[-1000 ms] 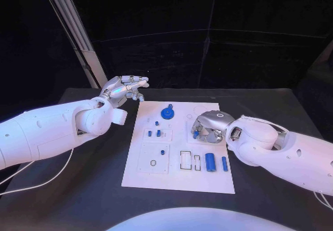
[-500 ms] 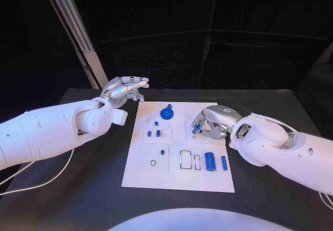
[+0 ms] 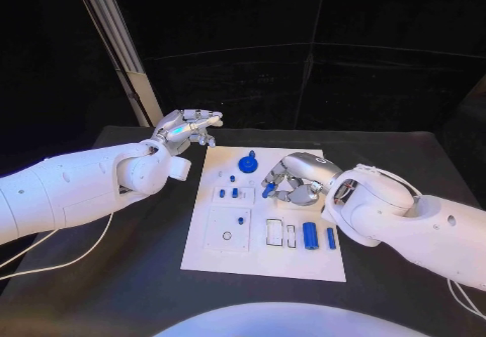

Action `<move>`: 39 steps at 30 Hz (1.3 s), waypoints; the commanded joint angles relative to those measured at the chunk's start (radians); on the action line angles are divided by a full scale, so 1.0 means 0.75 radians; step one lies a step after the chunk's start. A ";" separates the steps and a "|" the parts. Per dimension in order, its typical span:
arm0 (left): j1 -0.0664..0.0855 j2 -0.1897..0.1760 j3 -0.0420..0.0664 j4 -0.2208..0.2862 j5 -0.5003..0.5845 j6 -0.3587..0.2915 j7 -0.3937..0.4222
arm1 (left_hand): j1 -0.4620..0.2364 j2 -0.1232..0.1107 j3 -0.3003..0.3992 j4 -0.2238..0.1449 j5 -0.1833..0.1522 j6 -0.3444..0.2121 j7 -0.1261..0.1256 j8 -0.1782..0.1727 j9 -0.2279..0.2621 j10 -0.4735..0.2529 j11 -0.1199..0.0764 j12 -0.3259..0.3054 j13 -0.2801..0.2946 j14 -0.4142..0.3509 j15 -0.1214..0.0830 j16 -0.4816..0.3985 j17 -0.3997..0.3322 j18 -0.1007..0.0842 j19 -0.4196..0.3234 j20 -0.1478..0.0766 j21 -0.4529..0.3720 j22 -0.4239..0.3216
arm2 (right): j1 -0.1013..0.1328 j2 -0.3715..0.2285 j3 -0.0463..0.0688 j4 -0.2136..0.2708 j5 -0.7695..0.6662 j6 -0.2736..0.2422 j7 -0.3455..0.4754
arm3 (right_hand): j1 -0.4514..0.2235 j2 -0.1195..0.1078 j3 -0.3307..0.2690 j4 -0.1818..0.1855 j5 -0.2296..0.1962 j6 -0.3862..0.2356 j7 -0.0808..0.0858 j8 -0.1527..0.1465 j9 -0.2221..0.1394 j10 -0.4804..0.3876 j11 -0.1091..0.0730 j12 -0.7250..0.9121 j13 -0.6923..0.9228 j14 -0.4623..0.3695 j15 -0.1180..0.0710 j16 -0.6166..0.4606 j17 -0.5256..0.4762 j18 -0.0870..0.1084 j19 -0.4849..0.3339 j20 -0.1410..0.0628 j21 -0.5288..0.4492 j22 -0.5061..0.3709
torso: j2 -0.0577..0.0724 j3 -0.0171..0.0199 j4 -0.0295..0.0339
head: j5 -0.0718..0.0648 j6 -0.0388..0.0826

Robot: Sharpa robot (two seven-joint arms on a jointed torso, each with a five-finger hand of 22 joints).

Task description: Assemble the parts on the task board

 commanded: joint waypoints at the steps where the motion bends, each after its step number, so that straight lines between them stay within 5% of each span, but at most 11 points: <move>1: 0.002 0.005 0.001 0.001 0.003 0.014 0.011 | 0.000 0.010 -0.002 -0.006 0.005 -0.009 0.004 0.005 -0.001 -0.005 0.001 0.008 -0.002 -0.008 -0.004 -0.008 -0.001 0.018 -0.006 0.002 -0.008 -0.001 | 0.001 0.060 -0.006 -0.021 0.014 0.008 0.054 | -0.016 0.002 0.007 0.000 0.009 0.009 0.004 -0.002 -0.001 0.011 0.000 -0.009 0.000 0.015 -0.009 0.004 0.000 -0.024 0.012 -0.001 0.007 0.002 | 0.001 0.0003 -0.0026 | 0.016 -0.009; 5: 0.002 0.010 0.001 0.000 0.003 0.015 0.012 | 0.000 0.010 -0.002 -0.006 0.005 -0.009 0.004 0.005 -0.001 -0.005 0.001 0.008 -0.002 -0.008 -0.004 -0.008 -0.001 0.018 -0.006 0.002 -0.008 -0.001 | -0.002 0.134 -0.022 -0.056 -0.026 0.038 0.069 | -0.017 0.001 0.011 -0.002 0.014 0.007 0.005 -0.003 -0.002 0.008 0.001 -0.013 -0.001 0.015 -0.008 0.004 -0.001 -0.024 0.011 -0.001 0.007 0.001 | 0.001 0.0004 -0.0018 | 0.033 -0.018; 9: 0.002 0.014 0.001 -0.001 0.003 0.016 0.012 | 0.002 0.011 -0.001 -0.007 0.005 -0.009 0.003 0.006 -0.001 -0.006 0.000 0.010 -0.003 -0.009 -0.004 -0.008 -0.001 0.018 -0.006 0.002 -0.009 -0.002 | -0.004 0.185 -0.065 -0.087 -0.050 0.074 0.094 | -0.017 0.000 0.017 -0.007 0.021 0.003 0.007 -0.005 -0.002 0.004 0.003 -0.017 -0.001 0.015 -0.008 0.006 0.001 -0.024 0.011 0.000 0.007 0.001 | -0.001 -0.0021 -0.0022 | 0.051 -0.029; 11: 0.002 0.016 0.001 -0.002 0.003 0.017 0.011 | 0.002 0.011 -0.001 -0.007 0.005 -0.009 0.003 0.006 -0.001 -0.006 0.000 0.010 -0.003 -0.009 -0.004 -0.008 -0.002 0.018 -0.006 0.002 -0.009 -0.002 | -0.005 0.212 -0.099 -0.099 -0.067 0.087 0.111 | -0.017 -0.001 0.021 -0.011 0.027 0.001 0.008 -0.005 -0.003 0.002 0.004 -0.019 -0.001 0.015 -0.007 0.006 0.000 -0.024 0.011 0.000 0.007 0.001 | -0.001 0.0002 -0.0059 | 0.068 -0.036; 18: 0.002 0.022 0.001 -0.005 0.003 0.020 0.010 | 0.002 0.011 -0.001 -0.007 0.005 -0.010 0.004 0.006 -0.002 -0.007 0.001 0.010 -0.003 -0.010 -0.004 -0.008 -0.003 0.018 -0.006 0.002 -0.009 -0.003 | -0.006 0.272 -0.136 -0.131 -0.099 0.107 0.134 | -0.017 -0.002 0.025 -0.015 0.033 -0.001 0.008 -0.006 -0.003 0.002 0.004 -0.020 -0.001 0.015 -0.006 0.007 0.001 -0.024 0.010 0.001 0.007 0.002 | 0.000 0.0018 -0.0039 | 0.085 -0.046; 39: 0.002 0.026 0.001 -0.009 0.003 0.023 0.004 | 0.002 0.012 -0.001 -0.007 0.005 -0.013 0.005 0.005 -0.002 -0.009 0.001 0.010 -0.004 -0.011 -0.004 -0.008 -0.005 0.018 -0.006 0.002 -0.011 -0.004 | -0.008 0.329 -0.154 -0.189 -0.167 0.205 0.115 | -0.017 0.001 0.030 -0.018 0.037 -0.001 0.009 -0.005 -0.003 0.002 0.005 -0.021 -0.001 0.014 -0.006 0.005 -0.004 -0.023 0.009 0.001 0.006 0.000 | 0.000 0.0010 -0.0034 | 0.099 -0.056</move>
